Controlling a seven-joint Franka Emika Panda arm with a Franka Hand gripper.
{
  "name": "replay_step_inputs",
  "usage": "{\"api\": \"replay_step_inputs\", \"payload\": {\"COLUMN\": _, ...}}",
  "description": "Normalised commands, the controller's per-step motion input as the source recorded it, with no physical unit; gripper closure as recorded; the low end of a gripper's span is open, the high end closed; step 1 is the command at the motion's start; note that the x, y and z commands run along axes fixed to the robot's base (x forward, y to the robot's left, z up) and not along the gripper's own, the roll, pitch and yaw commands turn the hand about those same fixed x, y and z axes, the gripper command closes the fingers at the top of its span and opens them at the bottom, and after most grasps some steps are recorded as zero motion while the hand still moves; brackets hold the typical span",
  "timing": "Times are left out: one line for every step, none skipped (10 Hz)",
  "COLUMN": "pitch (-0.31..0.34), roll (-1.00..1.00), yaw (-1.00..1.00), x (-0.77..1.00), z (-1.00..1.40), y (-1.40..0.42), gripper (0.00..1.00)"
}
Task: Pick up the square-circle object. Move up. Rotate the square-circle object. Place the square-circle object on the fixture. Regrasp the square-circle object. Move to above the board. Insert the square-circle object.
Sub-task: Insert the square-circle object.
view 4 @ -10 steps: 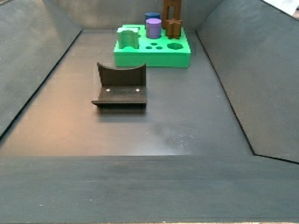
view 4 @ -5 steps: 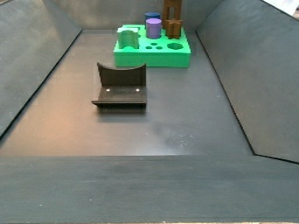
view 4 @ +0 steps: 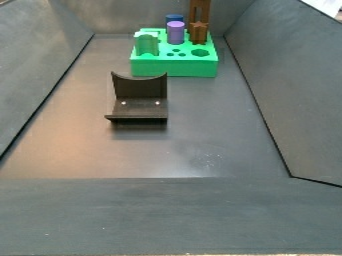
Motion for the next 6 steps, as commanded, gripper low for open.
{"api": "replay_step_inputs", "payload": {"pitch": -0.044, "roll": 0.03, "yaw": 0.00, "x": -0.09, "z": -0.28, "y": 0.14, "gripper": 1.00}}
{"api": "replay_step_inputs", "payload": {"pitch": 0.000, "roll": 0.07, "yaw": 0.06, "x": -0.07, "z": -0.30, "y": 0.17, "gripper": 1.00}}
{"api": "replay_step_inputs", "payload": {"pitch": -0.046, "roll": 0.01, "yaw": 0.01, "x": -0.05, "z": -0.28, "y": 0.15, "gripper": 1.00}}
{"api": "replay_step_inputs", "payload": {"pitch": -0.046, "roll": 0.03, "yaw": 0.07, "x": -0.06, "z": -0.34, "y": 0.13, "gripper": 1.00}}
{"api": "replay_step_inputs", "payload": {"pitch": -0.070, "roll": 0.10, "yaw": 0.14, "x": -0.10, "z": -0.42, "y": 0.03, "gripper": 1.00}}
{"api": "replay_step_inputs", "payload": {"pitch": -0.100, "roll": 0.12, "yaw": 0.16, "x": -0.09, "z": -0.46, "y": 0.00, "gripper": 1.00}}
